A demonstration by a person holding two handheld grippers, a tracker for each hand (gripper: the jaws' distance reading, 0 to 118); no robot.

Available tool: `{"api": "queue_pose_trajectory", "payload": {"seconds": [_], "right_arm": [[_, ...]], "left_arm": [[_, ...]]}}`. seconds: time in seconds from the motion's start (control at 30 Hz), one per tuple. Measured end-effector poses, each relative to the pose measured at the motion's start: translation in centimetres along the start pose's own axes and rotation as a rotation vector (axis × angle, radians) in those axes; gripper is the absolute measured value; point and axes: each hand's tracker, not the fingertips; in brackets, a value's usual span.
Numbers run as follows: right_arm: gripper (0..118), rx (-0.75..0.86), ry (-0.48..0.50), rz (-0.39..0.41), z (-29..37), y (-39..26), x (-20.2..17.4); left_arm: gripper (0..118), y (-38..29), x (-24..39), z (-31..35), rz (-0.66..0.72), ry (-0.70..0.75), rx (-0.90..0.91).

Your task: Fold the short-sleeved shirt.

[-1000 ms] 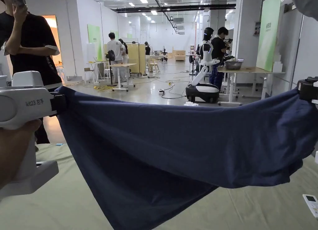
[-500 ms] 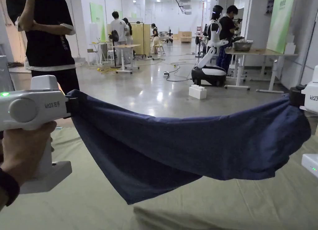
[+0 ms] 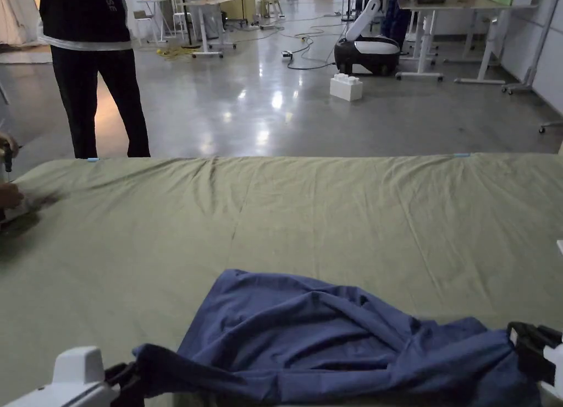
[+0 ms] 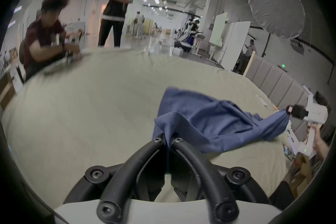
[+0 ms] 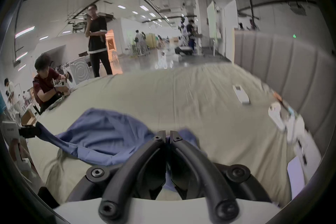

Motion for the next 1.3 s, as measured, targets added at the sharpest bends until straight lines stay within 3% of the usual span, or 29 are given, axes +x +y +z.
{"api": "queue_pose_trajectory", "payload": {"seconds": [0.13, 0.47, 0.63, 0.8, 0.83, 0.87, 0.93, 0.97, 1.07, 1.2, 1.3], "right_arm": [[3, -0.03, -0.019, -0.06, 2.8, -4.4, 2.5], [3, -0.116, 0.016, 0.009, 10.2, -11.1, 4.0], [3, -0.167, 0.026, 0.062, 10.9, -13.7, 3.0], [3, -0.17, 0.012, 0.048, 10.4, -14.6, 3.0], [4, -0.17, 0.019, 0.036, 10.3, -14.5, 3.3], [15, -0.181, 0.03, 0.028, 10.1, -14.4, 3.5], [68, -0.172, 0.027, 0.011, 10.2, -14.4, 3.7], [81, -0.177, 0.015, -0.003, 10.4, -14.1, 4.0], [77, -0.074, -0.002, -0.029, 12.7, -12.7, 3.4], [77, 0.098, 0.006, 0.001, 17.3, -9.2, 0.8], [78, 0.226, 0.02, 0.074, 21.1, -6.5, -2.7]], "left_arm": [[5, -4.4, -1.7, 3.0, 0.093, -0.019, 0.034], [5, -10.5, -3.0, 11.6, 0.132, 0.039, 0.018], [5, -12.9, -3.4, 12.2, 0.138, 0.046, -0.034], [6, -14.3, -4.0, 11.0, 0.11, 0.085, -0.049], [15, -14.4, -4.2, 10.7, 0.11, 0.096, -0.054], [39, -14.4, -4.4, 10.4, 0.114, 0.106, -0.067], [79, -14.2, -4.7, 10.2, 0.102, 0.154, -0.072], [90, -13.8, -4.8, 10.4, 0.101, 0.165, -0.064], [91, -11.4, -3.9, 12.9, 0.061, 0.182, 0.059], [90, -6.9, -0.7, 17.6, -0.033, 0.188, 0.23], [90, -3.9, 3.2, 21.7, -0.089, 0.176, 0.351]]}}
